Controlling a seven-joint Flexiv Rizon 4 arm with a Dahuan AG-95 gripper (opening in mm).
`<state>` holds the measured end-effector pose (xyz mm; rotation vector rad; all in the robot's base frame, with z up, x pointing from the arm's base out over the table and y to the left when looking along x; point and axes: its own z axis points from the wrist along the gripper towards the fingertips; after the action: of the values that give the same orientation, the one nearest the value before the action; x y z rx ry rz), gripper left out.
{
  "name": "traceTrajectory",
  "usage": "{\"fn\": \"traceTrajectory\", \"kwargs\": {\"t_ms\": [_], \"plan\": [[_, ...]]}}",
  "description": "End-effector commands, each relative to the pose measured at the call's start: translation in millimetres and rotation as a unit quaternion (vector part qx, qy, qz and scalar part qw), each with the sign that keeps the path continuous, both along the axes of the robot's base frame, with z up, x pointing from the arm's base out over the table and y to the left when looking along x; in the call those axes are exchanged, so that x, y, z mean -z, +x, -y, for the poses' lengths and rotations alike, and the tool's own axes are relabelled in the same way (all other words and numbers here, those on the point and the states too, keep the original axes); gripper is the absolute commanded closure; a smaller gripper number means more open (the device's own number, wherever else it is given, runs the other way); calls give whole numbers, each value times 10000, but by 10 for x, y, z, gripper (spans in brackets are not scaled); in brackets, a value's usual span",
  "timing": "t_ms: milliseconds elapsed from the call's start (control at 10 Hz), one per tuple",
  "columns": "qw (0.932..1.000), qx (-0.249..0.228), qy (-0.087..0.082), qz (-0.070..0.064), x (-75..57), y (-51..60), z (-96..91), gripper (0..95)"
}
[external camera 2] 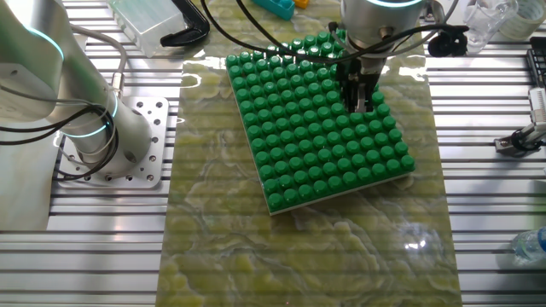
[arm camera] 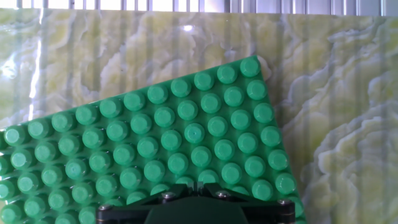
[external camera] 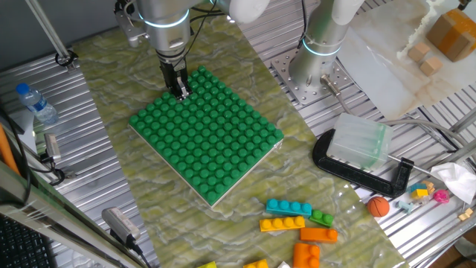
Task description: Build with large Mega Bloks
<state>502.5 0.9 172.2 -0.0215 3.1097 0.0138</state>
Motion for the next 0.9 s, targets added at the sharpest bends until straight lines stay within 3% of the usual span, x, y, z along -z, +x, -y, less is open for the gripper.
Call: {"fn": "traceTrajectory", "kwargs": {"t_ms": [100,900], "plan": [[10000,43,5,-2,-18,31,-7,950],[10000,-17,-3,-17,-22,33,-8,950]]}}
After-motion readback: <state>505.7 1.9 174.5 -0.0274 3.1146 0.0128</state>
